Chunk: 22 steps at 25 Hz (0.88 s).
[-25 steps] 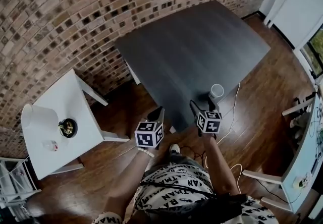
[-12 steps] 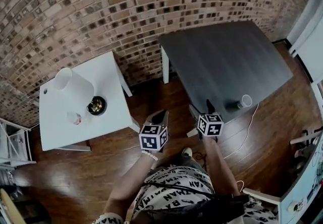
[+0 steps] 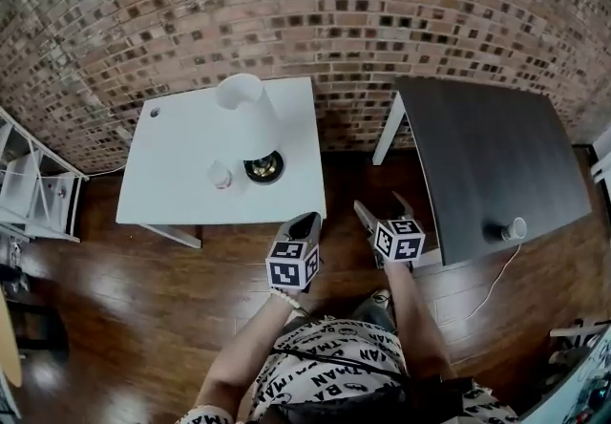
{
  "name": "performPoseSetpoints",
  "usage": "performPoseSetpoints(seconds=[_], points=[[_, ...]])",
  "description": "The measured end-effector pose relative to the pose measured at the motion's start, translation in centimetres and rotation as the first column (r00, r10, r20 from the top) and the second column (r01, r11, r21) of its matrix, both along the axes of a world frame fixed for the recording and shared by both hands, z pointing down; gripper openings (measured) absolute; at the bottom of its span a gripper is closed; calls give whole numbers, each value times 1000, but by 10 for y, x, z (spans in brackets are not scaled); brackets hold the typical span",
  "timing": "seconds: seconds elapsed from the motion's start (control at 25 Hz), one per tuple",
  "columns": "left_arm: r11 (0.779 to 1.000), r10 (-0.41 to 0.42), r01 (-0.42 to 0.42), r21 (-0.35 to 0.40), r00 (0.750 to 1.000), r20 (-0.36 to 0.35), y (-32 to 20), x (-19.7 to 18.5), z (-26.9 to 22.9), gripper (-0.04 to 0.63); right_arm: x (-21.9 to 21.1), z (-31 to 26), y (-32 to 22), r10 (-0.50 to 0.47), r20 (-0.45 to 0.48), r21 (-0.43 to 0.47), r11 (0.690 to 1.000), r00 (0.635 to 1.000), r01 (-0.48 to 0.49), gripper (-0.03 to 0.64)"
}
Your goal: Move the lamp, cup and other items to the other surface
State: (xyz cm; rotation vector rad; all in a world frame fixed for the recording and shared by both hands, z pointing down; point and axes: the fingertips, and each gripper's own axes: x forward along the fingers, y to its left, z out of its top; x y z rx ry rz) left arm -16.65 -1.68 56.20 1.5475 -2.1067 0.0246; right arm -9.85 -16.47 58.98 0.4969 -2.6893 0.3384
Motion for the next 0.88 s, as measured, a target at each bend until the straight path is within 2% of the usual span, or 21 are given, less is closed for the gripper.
performPoseSetpoints(seconds=[0.28, 0.4, 0.56, 0.64, 0.88], points=[[987, -163, 163, -12, 987, -12, 94, -55, 9, 2, -92, 12, 84, -220, -42, 8, 975, 975, 220, 410], [970, -243, 243, -4, 970, -26, 118, -73, 12, 2, -126, 19, 105, -298, -57, 9, 954, 953, 299, 348], [951, -310, 310, 5, 951, -22, 139, -96, 13, 2, -174, 21, 118, -358, -12, 14, 934, 934, 358, 346], [940, -340, 340, 6, 940, -22, 145, -108, 13, 2, -202, 21, 122, -398, 16, 15, 918, 917, 397, 367], [934, -357, 357, -6, 934, -16, 136, -135, 14, 3, -262, 34, 121, -486, 9, -6, 874, 874, 486, 367]])
